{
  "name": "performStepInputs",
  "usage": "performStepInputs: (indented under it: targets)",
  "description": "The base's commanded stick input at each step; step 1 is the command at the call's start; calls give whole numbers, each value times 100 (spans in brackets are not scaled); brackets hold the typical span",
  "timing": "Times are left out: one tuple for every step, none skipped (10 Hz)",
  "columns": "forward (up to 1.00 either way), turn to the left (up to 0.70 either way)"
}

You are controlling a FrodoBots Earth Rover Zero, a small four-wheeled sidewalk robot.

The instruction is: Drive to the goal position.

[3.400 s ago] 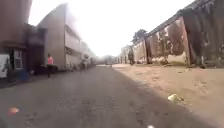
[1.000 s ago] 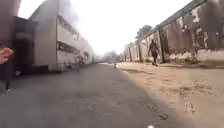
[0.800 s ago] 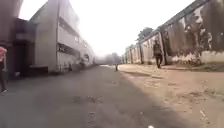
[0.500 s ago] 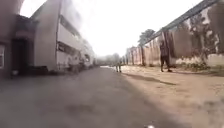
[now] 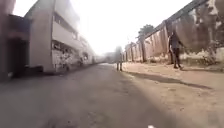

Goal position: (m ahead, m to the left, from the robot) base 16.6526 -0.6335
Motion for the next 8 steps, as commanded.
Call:
performStepInputs:
  targets:
    - [100, 10]
    - [100, 0]
    - [100, 0]
    - [100, 0]
    - [100, 0]
    - [100, 0]
    - [100, 0]
    - [100, 0]
